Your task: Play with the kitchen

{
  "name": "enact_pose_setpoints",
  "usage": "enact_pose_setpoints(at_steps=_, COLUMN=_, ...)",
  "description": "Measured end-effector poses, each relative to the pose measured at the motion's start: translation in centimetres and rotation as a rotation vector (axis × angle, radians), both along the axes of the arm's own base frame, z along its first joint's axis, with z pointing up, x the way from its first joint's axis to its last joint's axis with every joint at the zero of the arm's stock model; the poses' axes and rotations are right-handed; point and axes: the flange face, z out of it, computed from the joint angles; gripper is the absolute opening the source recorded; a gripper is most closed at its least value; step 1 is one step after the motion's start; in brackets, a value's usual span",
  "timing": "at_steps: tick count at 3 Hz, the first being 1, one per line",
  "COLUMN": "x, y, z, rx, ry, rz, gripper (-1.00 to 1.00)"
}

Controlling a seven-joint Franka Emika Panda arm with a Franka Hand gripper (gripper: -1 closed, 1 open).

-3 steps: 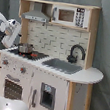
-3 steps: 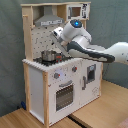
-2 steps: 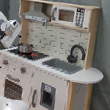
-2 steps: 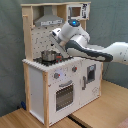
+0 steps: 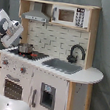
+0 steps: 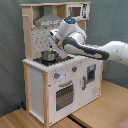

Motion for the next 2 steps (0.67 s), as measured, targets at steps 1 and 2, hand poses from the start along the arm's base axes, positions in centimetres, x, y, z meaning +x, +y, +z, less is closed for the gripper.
enact_pose_setpoints(at_steps=1, x=1.3, y=-0.7, z=0.2, rx=0.043, ry=0.053, rz=-0.035, gripper=1.0)
enact_pose_setpoints(at_steps=2, x=2.4, y=-1.3, z=-0.2, rx=0.074, ry=0.119, rz=-0.065, gripper=1.0)
